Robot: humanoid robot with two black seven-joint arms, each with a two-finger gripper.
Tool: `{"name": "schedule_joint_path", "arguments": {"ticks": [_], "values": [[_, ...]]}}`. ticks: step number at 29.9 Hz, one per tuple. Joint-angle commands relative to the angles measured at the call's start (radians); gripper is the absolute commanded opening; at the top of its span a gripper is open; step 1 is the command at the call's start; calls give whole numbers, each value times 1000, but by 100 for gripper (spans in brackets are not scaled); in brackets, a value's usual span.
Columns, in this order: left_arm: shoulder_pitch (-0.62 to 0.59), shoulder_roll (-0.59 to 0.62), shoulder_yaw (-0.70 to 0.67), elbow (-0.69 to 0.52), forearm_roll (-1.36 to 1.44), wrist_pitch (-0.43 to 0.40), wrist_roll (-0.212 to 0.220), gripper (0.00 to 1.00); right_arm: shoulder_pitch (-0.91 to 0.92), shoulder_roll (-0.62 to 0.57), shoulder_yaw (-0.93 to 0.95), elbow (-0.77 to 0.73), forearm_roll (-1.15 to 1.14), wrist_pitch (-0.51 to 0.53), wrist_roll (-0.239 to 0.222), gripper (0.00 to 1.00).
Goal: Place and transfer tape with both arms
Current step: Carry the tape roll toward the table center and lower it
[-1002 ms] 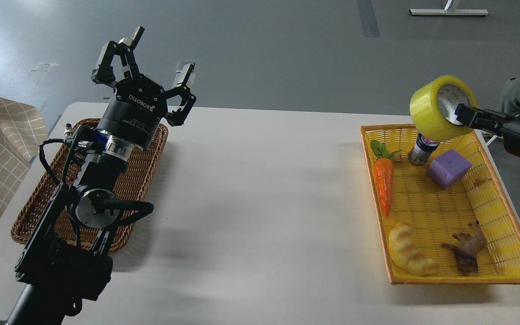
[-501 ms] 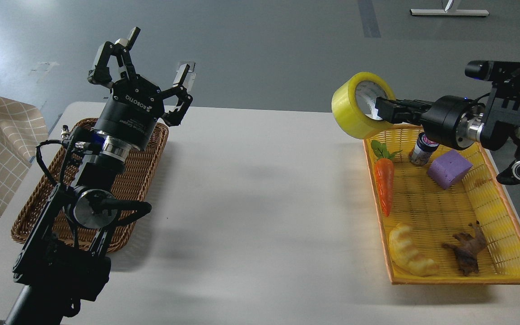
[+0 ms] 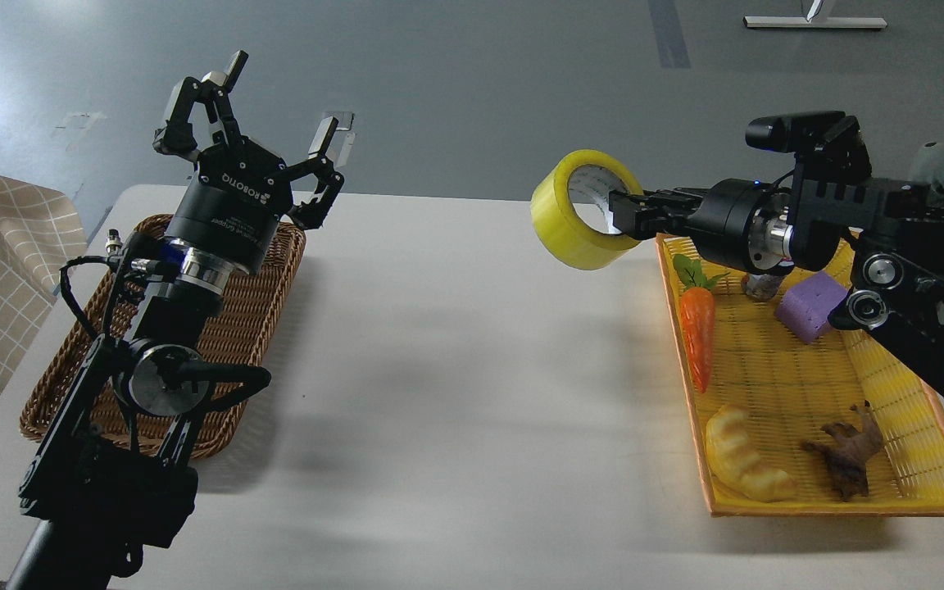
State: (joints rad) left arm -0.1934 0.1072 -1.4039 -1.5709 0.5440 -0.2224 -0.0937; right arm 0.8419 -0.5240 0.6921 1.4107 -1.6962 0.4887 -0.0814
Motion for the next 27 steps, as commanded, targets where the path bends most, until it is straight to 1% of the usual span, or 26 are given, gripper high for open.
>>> {"name": "schedule_joint_path", "arguments": {"ticks": [1, 8, 18, 22, 27], "values": [[5, 0, -4, 0, 1, 0, -1, 98, 13, 24, -46, -16, -28, 0, 0, 17], [18, 0, -10, -1, 1, -2, -1, 98, 29, 105, -81, -45, -98, 0, 0, 17], [19, 0, -20, -1, 1, -2, -1, 98, 65, 203, -152, -110, -134, 0, 0, 18], [22, 0, -20, -1, 1, -2, -1, 98, 59, 278, -167, -163, -161, 0, 0, 18], [22, 0, -23, -1, -1, -2, -1, 98, 57, 341, -175, -216, -198, 0, 0, 18]]}}
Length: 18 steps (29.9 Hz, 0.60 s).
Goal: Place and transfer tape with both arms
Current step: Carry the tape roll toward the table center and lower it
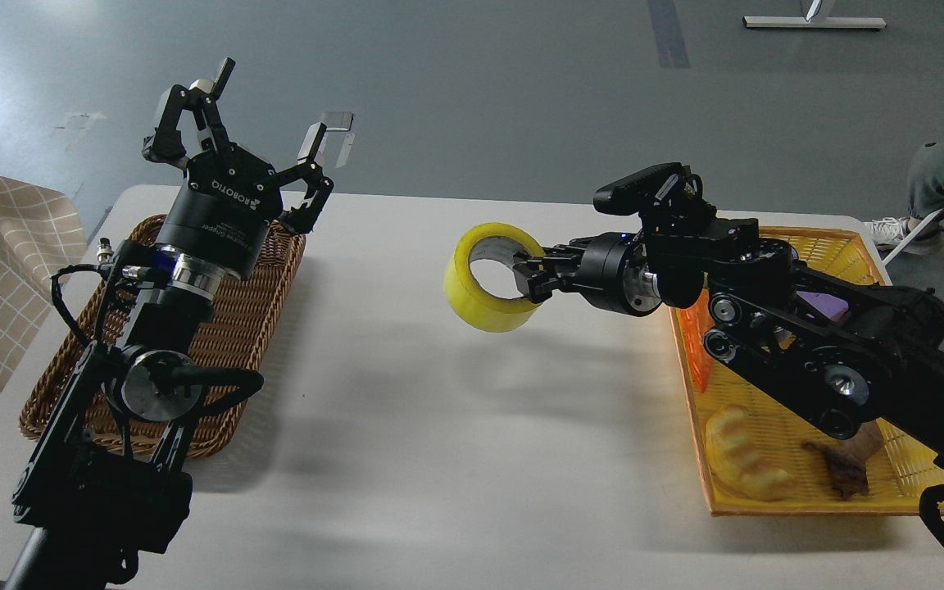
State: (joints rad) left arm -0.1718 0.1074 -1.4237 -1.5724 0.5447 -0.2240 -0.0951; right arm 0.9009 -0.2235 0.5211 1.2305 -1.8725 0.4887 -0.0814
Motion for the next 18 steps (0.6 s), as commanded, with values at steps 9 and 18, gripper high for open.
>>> {"name": "schedule_joint_path", "arguments": {"ticks": [9, 18], "values": [[15, -2, -15, 0, -2, -1, 0, 98, -11, 125, -10, -117, -85, 0, 2, 19], [28, -3, -20, 0, -2, -1, -2, 98, -57, 220, -9, -227, -201, 0, 6, 19]]}}
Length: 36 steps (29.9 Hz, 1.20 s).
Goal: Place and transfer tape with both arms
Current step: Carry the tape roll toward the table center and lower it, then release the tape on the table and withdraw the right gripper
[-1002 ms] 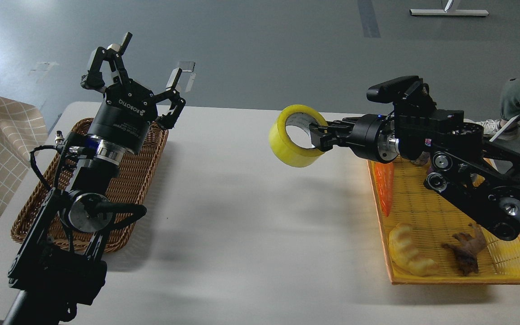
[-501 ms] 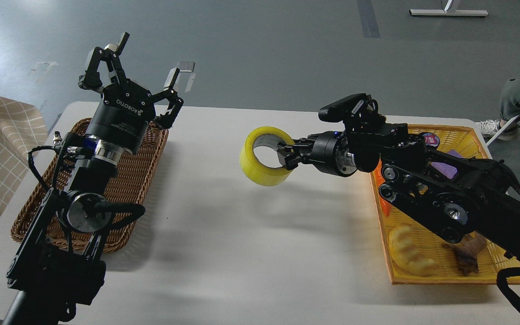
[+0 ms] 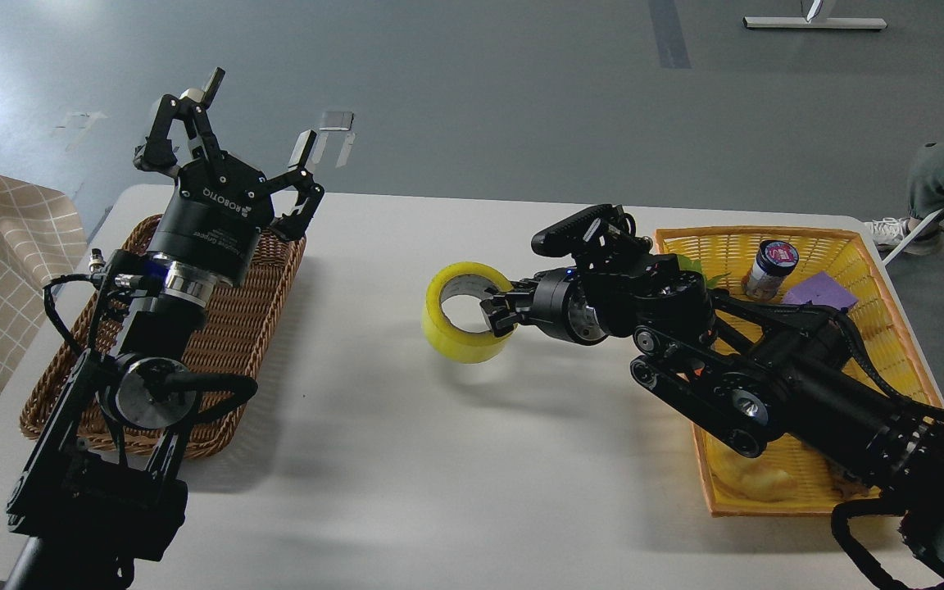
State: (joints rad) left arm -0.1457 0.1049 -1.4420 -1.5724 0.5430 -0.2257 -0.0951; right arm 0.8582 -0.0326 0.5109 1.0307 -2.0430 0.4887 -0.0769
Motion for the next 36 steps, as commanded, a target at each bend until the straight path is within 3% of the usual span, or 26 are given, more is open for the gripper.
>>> {"name": "schedule_joint_path", "arguments": {"ticks": [1, 27, 29, 32, 35, 36], "values": [[1, -1, -1, -1, 0, 0, -2, 98, -17, 33, 1, -32, -32, 0, 2, 19], [26, 2, -29, -1, 0, -6, -8, 98, -48, 33, 14, -146, -65, 0, 2, 22], [26, 4, -29, -1, -2, -6, -6, 98, -48, 33, 24, -156, -65, 0, 0, 25], [26, 18, -29, -1, -2, -6, -6, 98, -50, 33, 64, -169, -60, 0, 0, 51], [26, 19, -31, -1, -2, -6, -6, 98, -50, 33, 81, -167, -52, 0, 2, 58], [26, 21, -32, -1, -2, -6, -6, 98, -50, 33, 99, -167, -49, 0, 2, 65]]}}
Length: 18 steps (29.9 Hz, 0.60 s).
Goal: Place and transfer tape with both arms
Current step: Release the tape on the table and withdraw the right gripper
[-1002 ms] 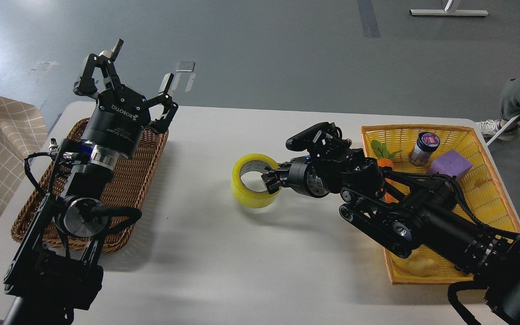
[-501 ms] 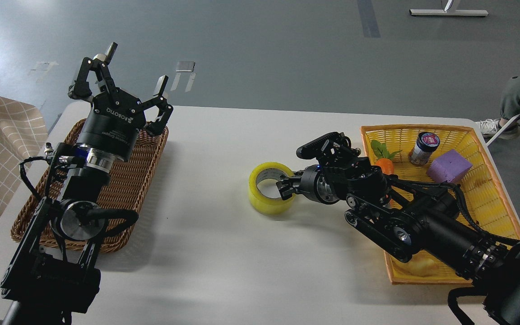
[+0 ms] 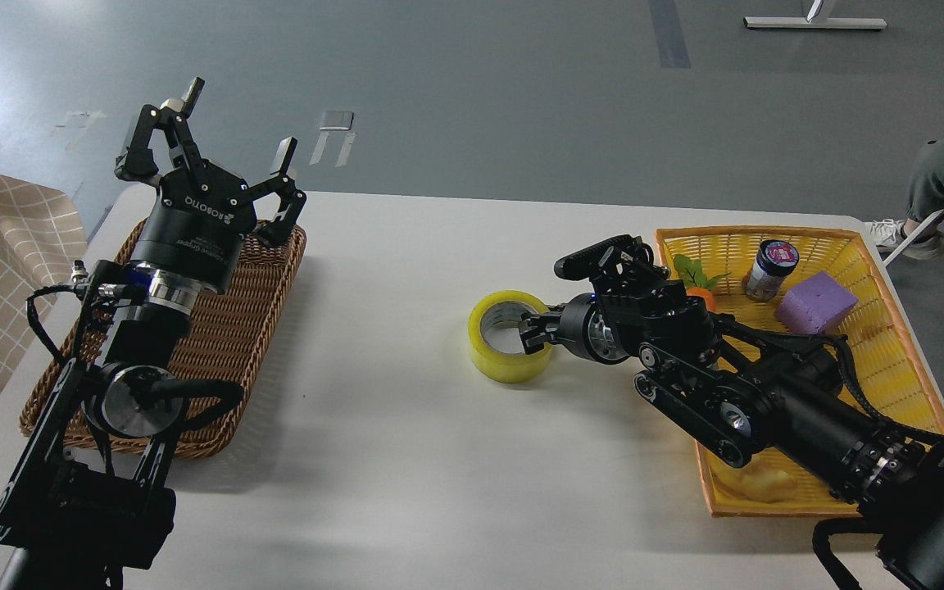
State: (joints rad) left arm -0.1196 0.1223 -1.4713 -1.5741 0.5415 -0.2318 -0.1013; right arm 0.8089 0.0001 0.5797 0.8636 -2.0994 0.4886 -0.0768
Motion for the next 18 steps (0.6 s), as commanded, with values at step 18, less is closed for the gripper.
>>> {"name": "schedule_joint_path", "arguments": {"ticks": [18], "values": [[6, 7, -13, 0, 1, 0, 0, 98, 49, 0, 311, 139, 409, -291, 2, 100]]}}
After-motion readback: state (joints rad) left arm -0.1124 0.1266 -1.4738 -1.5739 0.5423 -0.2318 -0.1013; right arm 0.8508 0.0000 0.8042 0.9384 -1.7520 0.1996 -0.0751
